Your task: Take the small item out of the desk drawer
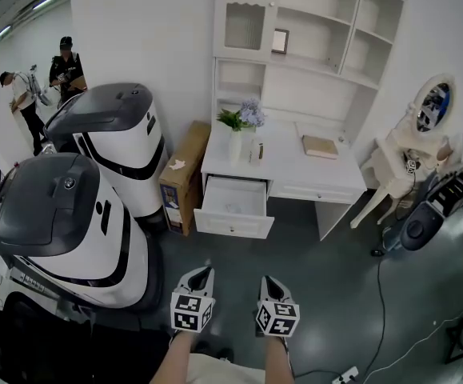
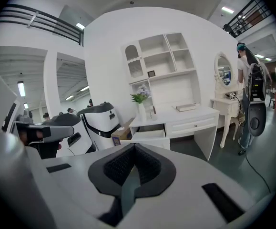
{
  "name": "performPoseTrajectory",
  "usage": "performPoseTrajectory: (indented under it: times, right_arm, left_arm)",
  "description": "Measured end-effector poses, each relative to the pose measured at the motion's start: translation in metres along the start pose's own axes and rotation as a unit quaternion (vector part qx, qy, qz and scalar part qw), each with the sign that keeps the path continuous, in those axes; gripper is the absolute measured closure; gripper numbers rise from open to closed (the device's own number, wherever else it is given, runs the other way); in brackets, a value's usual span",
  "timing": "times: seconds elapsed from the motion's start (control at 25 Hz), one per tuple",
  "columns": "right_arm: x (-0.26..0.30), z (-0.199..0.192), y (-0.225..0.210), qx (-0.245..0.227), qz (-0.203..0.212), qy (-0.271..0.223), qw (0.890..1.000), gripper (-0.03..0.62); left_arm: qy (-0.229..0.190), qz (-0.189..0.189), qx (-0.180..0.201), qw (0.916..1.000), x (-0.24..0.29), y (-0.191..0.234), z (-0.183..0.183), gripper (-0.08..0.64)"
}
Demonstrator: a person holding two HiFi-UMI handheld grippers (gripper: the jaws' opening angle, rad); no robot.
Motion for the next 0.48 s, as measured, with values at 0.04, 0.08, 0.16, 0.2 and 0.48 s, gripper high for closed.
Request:
performPoseTrajectory:
  times: [0.04, 0.08, 0.16, 0.2, 0.48]
  right_arm:
    - [-0.001, -0.002, -0.005, 0.004, 0.001, 0.000, 1.000, 0.574]
    - [-0.002, -0.003, -0.011, 0.006, 0.001, 0.001, 1.000, 0.574]
    - [-0.002, -0.003, -0.021, 0.008, 0.000, 0.004, 1.000, 0.574]
    - [-0.001, -0.002, -0.026, 0.009, 0.000, 0.005, 1.000, 0.574]
    - [0.025, 0.007, -0.052, 0.011, -0.004, 0.003, 1.000, 0.574]
  left_arm:
    - [0.001, 0.004, -0.001, 1.0000, 0.001, 0.000, -0.001, 0.545]
    - [0.002, 0.009, -0.001, 1.0000, 0.003, 0.000, -0.002, 0.545]
    - [0.003, 0.017, -0.004, 0.9998, 0.007, 0.001, -0.001, 0.545]
    - [0.003, 0.022, -0.005, 0.9998, 0.010, 0.003, 0.000, 0.545]
    - [0.002, 0.029, -0.009, 0.9995, 0.048, 0.013, 0.008, 0.545]
Point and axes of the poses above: the fingertips, and each gripper's own axes: x forward along the fingers, y to its left, z out of its top, the point moved 9 cm from there along -x, backward along the fingers, and after that the axes turned 9 degrees about z, right-handed, at the moved point
